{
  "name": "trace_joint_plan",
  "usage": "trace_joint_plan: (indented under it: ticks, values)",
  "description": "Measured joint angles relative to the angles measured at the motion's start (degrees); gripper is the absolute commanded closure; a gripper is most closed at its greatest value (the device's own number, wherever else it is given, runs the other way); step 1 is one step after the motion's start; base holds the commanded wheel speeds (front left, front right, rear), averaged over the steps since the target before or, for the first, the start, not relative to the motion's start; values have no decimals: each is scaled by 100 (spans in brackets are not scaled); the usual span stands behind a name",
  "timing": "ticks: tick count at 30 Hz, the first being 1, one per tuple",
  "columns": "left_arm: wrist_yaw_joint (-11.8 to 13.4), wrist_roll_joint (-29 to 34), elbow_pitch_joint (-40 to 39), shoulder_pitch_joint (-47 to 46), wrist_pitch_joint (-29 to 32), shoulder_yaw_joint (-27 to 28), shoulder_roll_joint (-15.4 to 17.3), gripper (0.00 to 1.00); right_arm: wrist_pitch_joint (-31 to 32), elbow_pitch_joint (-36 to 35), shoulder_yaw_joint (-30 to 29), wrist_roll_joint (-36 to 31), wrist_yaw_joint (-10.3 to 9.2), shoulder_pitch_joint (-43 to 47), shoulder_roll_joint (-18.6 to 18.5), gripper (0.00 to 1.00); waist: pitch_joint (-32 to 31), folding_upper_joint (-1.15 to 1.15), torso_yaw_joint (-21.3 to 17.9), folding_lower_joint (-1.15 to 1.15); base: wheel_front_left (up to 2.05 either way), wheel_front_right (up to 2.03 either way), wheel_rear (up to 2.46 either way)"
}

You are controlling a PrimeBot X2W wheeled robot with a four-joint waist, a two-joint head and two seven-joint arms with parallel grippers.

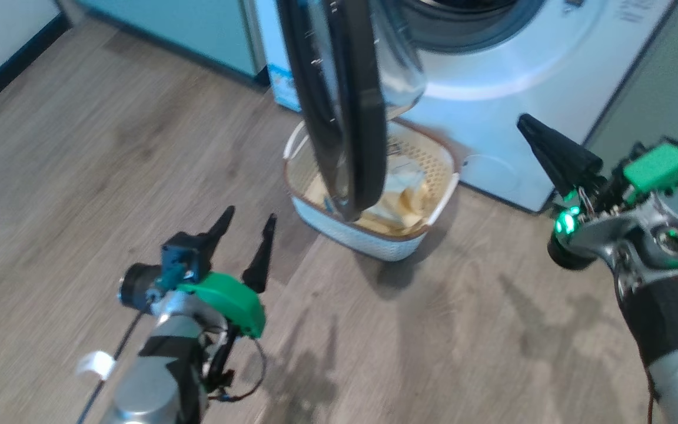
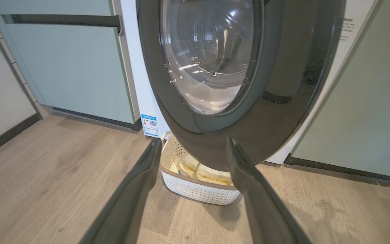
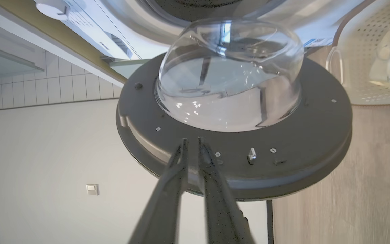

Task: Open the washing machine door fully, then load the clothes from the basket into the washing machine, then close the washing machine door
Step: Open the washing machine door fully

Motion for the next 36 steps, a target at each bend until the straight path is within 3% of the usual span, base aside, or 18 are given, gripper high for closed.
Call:
trace_joint_plan:
  ticks: [2,3,4,12,17,22,29,32,36]
  values:
    - [-46,55,59,26,0,114,103,0,-60,-189,-186,-111,0,256,3,56,-102,0,-133,0,0,0,0]
    - [-65,56,83,41,0,171,155,0,-76,-287,-274,-189,0,391,5,34,-157,0,-203,0,0,0,0]
    - [-94,53,105,60,0,266,194,0,-111,-352,-364,-242,0,526,10,0,-217,0,-270,0,0,0,0]
    - [-249,-3,170,247,0,657,504,0,-656,-1158,-1029,-859,0,1598,73,0,-603,0,-862,0,0,0,0]
    - [-279,-3,171,373,0,755,530,0,-1232,-1759,-1252,-1429,0,2155,-24,0,-767,0,-1200,0,0,0,0]
    - [-301,-3,169,627,0,848,539,0,-2176,-2375,-1083,-2168,0,2761,-391,0,-895,0,-1508,0,0,0,0]
    - [-327,-3,154,838,0,1023,568,0,-3973,-2668,-269,-3116,0,3466,-1059,0,-1029,0,-1808,0,0,0,0]
    - [-344,-3,132,882,0,1081,595,0,-4218,-2547,-23,-3746,0,3643,-1324,0,-1068,0,-1897,0,0,0,0]
    - [-344,-3,104,965,0,1202,613,0,-4228,-2626,-753,-5115,0,3772,-1252,0,-1111,0,-1994,0,0,0,0]
